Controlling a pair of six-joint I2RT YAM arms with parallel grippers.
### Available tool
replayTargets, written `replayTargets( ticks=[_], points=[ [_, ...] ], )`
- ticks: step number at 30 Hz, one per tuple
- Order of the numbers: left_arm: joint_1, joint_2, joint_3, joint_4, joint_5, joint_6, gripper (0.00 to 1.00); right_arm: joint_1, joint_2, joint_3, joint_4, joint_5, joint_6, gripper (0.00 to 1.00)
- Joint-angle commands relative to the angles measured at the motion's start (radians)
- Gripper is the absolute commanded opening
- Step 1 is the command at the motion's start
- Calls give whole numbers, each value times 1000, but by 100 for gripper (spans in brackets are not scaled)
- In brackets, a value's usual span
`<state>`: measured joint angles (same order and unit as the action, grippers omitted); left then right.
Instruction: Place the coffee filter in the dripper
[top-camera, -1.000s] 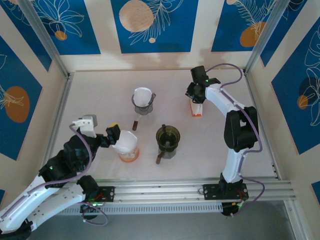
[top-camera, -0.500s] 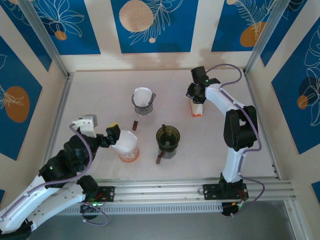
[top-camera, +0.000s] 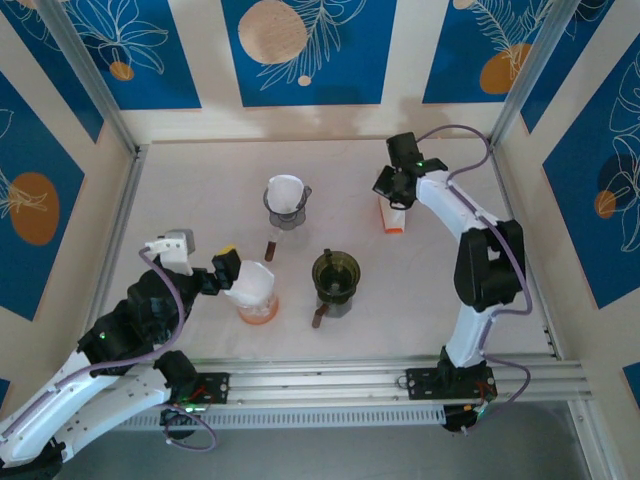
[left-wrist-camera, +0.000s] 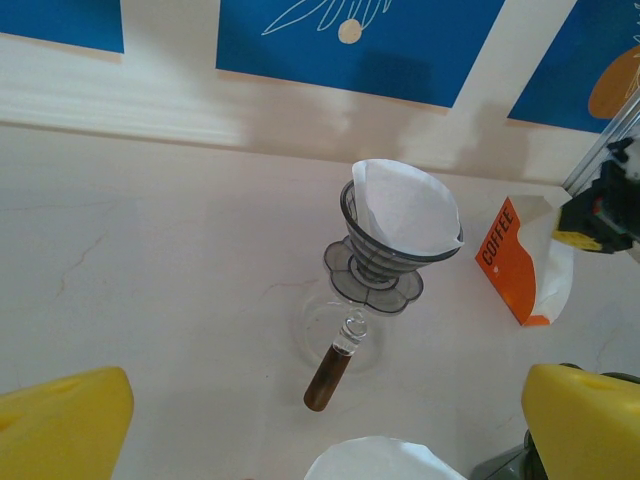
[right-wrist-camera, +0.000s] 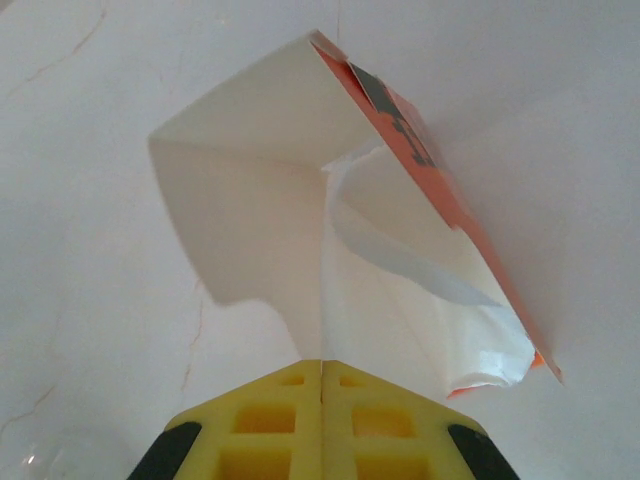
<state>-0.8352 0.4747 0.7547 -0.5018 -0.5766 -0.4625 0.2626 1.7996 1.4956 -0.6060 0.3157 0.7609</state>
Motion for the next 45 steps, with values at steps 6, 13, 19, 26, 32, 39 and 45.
replayTargets(
  ticks=[6,13,19,26,32,39,45],
  points=[
    [8,7,29,9,20,5,100,13,-306,-183,-1,18,-47,0],
    [8,1,28,-6,17,-7,100,53,-597,-337,-62,-45,-87,0],
    [9,3,26,-11,15,-12,100,158,-809,-351,-220,-140,-132,0],
    [8,2,26,-18,15,-20,100,377,-868,-256,-414,-238,-156,0],
    [8,1,21,-17,13,-28,100,581,-824,-140,-497,-172,-129,0],
    [8,1,15,-6,29,-34,100,636,-698,-45,-555,-132,-136,1],
    [8,0,15,-3,45,-37,100,636,-582,56,-649,-95,-151,1]
  ],
)
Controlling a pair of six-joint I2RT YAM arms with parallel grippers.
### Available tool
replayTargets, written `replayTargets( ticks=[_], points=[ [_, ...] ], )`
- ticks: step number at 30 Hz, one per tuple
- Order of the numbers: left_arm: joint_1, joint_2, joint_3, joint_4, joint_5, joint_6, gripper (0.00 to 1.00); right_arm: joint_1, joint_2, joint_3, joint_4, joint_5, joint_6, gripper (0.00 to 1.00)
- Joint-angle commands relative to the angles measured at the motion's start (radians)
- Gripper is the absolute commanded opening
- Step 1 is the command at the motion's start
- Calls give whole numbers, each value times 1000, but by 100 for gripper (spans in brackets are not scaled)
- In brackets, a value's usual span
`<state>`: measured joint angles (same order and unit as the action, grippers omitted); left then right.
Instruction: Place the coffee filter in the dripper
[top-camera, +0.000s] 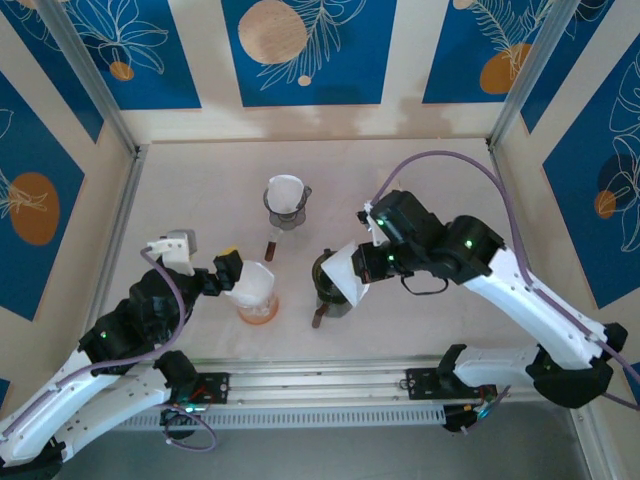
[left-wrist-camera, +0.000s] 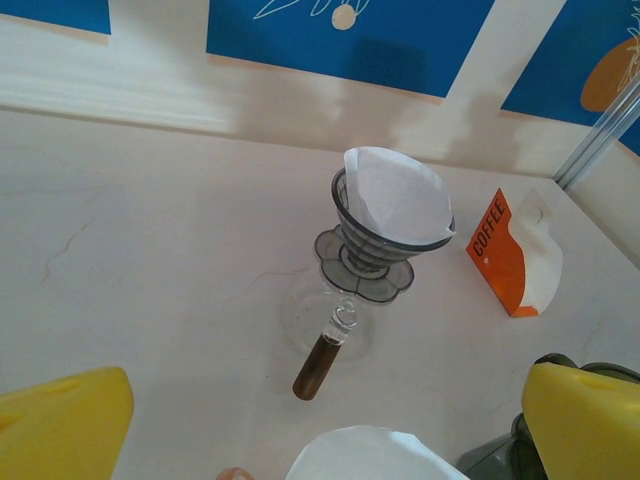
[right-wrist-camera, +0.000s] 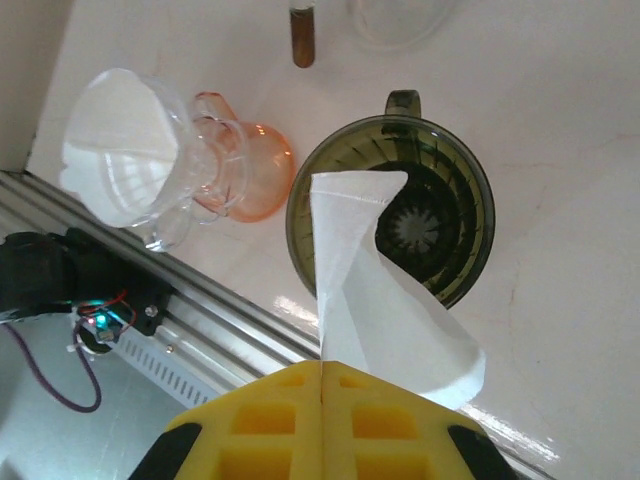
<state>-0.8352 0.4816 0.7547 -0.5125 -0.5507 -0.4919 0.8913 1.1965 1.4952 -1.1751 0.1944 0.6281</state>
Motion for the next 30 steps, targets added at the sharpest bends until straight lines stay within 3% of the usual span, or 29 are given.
replayTargets(
  ticks=[1,21,30],
  points=[
    [8,-7,14,7,22,-10,100,6,38,73,-96,27,-21,1],
    [8,-25,23,6,56,-16,100,3,331,246,-97,-75,-135,2],
    [8,-12,32,-3,74,-14,100,-2,392,170,5,-93,-137,2]
  ],
)
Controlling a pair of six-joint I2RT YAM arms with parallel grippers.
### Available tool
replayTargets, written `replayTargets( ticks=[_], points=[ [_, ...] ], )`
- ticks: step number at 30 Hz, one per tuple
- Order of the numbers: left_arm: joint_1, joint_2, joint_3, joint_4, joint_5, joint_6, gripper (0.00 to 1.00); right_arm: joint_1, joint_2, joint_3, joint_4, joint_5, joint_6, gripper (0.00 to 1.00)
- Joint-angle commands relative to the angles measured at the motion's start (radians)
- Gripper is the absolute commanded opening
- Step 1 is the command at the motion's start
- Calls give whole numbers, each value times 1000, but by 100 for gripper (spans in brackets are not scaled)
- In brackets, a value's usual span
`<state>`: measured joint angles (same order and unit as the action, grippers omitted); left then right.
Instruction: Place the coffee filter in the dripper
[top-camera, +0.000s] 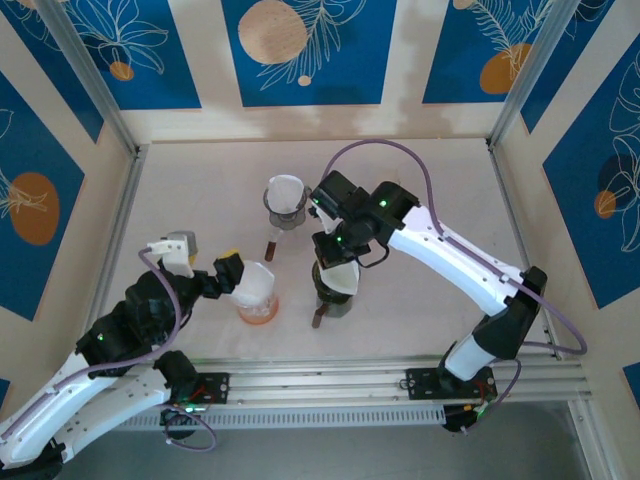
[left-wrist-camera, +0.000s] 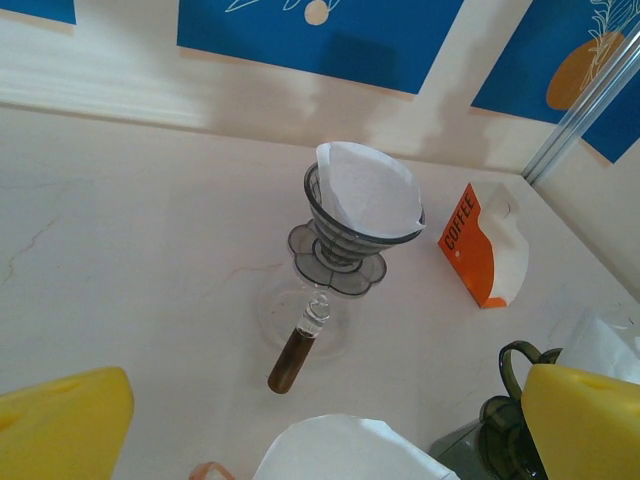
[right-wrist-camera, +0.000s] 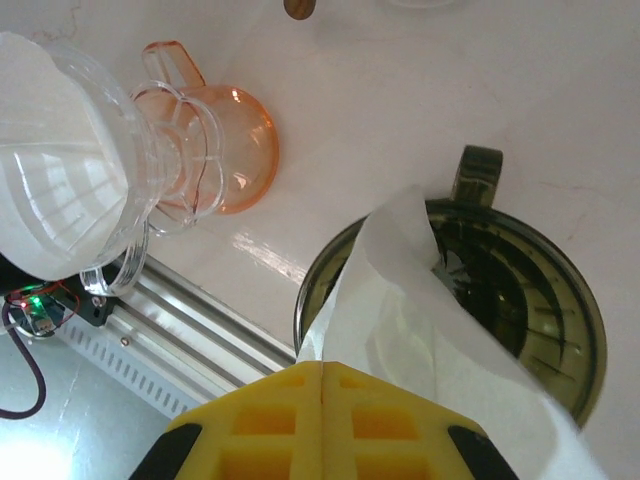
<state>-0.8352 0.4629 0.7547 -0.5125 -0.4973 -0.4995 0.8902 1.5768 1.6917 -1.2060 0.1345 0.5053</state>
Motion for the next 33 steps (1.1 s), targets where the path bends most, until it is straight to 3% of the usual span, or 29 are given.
replayTargets(
  ticks=[1,9,16,23,29,33],
  points=[
    [8,10,34,-5,23,-7,100,-5,14,-38,48,-33,-13,1],
    [8,28,40,-7,43,-8,100,-9,28,-114,109,-46,-1,2],
    [8,60,67,-16,69,-2,100,-4,-38,-120,132,-16,16,33],
    [8,127,114,-1,169,38,100,7,-168,-173,161,31,69,47],
    [8,314,247,-67,350,80,77,7,-326,-307,194,152,154,49],
    [8,445,323,-92,513,92,67,7,-398,-373,182,217,193,49]
  ],
)
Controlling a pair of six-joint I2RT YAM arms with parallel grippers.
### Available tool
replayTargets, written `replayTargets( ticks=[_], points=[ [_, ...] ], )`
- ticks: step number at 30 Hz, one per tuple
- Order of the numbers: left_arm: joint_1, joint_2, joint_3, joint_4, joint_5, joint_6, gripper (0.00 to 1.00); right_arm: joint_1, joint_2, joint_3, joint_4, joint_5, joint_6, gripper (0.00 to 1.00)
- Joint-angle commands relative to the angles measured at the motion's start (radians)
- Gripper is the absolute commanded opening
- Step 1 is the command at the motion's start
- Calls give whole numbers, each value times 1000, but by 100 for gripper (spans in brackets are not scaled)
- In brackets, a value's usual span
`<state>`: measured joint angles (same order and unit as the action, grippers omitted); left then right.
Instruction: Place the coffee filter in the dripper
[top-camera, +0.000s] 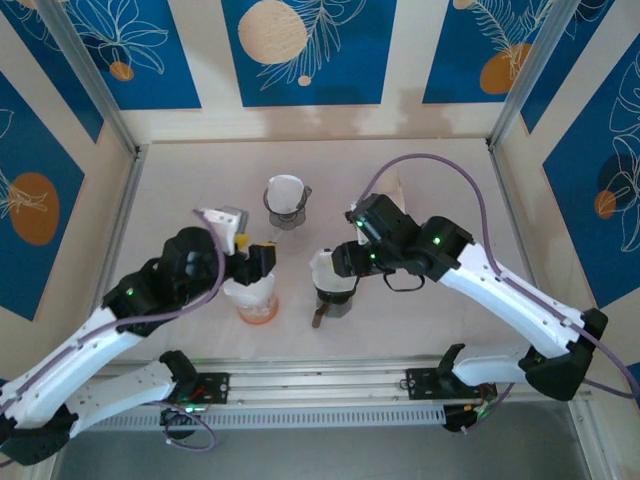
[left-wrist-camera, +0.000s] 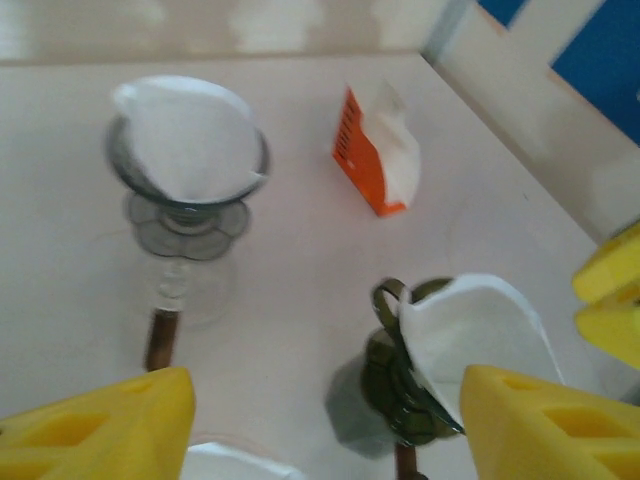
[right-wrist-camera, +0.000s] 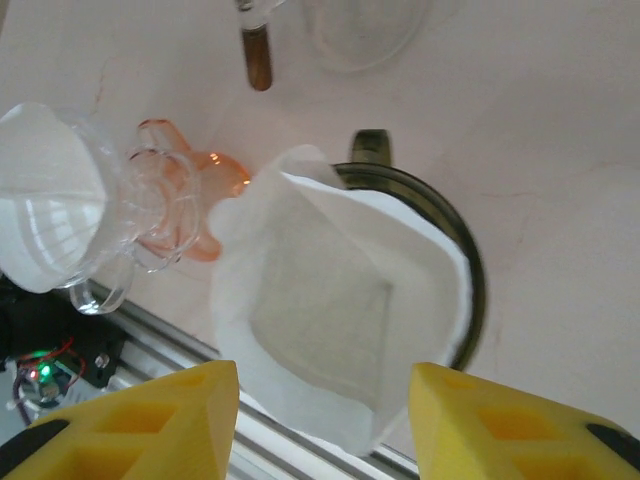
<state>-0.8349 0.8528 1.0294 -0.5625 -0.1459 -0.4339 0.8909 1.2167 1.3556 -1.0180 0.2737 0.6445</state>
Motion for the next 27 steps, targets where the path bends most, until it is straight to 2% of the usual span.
replayTargets(
  ticks=[1,5,9,19,27],
  points=[
    [8,90,64,-46,206,27,63,5,-56,-56,-8,87,64,49],
    [5,220,124,-83,314,43,49,2,-110,-118,-1,92,91,49],
    [-12,302,148,-96,351,58,46,0,-139,-161,5,90,104,49],
    [-63,421,171,-105,303,77,44,-4,-178,-211,16,90,112,49],
    [-90,470,197,-142,234,95,39,-25,-161,-218,59,55,86,47]
  ],
)
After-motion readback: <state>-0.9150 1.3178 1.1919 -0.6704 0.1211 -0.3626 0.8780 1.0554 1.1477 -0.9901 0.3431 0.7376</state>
